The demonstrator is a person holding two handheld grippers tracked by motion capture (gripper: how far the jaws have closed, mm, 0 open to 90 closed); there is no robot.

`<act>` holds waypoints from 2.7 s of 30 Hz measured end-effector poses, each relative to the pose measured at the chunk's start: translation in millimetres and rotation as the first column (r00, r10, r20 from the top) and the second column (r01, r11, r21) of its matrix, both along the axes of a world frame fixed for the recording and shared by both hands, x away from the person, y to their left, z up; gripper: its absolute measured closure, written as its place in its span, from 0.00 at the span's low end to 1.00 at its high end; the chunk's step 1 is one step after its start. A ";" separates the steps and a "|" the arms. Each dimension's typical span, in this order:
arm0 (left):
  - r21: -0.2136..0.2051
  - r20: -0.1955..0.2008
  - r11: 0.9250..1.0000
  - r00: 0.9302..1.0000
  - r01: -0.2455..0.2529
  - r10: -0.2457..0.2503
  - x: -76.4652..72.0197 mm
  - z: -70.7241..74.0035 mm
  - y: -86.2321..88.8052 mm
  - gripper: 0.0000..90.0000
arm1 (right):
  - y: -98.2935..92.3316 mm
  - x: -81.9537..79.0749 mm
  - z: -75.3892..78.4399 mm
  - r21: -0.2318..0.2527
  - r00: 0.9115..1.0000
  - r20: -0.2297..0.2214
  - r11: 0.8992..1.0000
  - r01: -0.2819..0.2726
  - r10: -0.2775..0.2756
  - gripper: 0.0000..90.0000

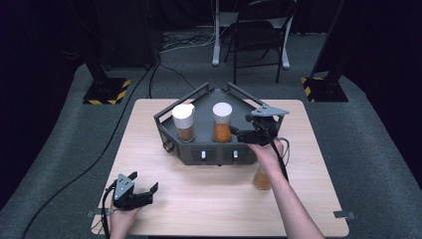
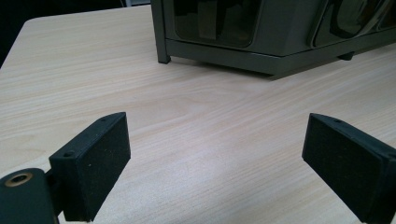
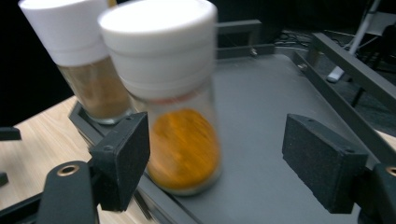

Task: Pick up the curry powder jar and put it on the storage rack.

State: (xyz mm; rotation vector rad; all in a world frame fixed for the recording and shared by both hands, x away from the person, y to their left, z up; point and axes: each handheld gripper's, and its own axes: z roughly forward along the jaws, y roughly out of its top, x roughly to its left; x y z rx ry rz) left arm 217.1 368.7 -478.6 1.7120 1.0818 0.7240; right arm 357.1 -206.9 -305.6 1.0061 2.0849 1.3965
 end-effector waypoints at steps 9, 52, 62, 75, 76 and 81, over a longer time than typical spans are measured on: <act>0.004 0.001 1.000 1.000 0.000 0.000 -0.4 0.1 -0.6 0.09 | -43.2 -17.2 -9.4 -0.004 0.998 0.007 0.998 0.066 -0.066 0.26; 0.009 0.000 1.000 1.000 -0.011 0.011 -2.5 0.4 -3.2 0.09 | -136.7 -124.8 -157.5 0.025 0.950 -0.036 0.950 0.310 -0.309 0.22; 0.008 -0.004 1.000 1.000 -0.010 0.010 -1.8 0.8 -2.4 0.09 | -136.5 -130.1 -164.1 0.004 0.944 -0.014 0.944 0.330 -0.330 0.21; 0.005 -0.003 1.000 1.000 -0.006 0.006 -1.3 0.5 -1.5 0.09 | -136.0 -129.8 -163.7 0.002 0.943 -0.017 0.943 0.332 -0.332 0.21; 0.005 -0.005 1.000 1.000 -0.005 0.005 -1.0 0.8 -1.4 0.09 | -136.0 -129.9 -163.8 0.001 0.943 -0.016 0.943 0.332 -0.332 0.21; 0.008 -0.006 1.000 1.000 -0.003 0.003 -0.7 1.1 -1.6 0.09 | -134.4 -129.9 -162.9 -0.010 0.945 -0.014 0.945 0.328 -0.328 0.21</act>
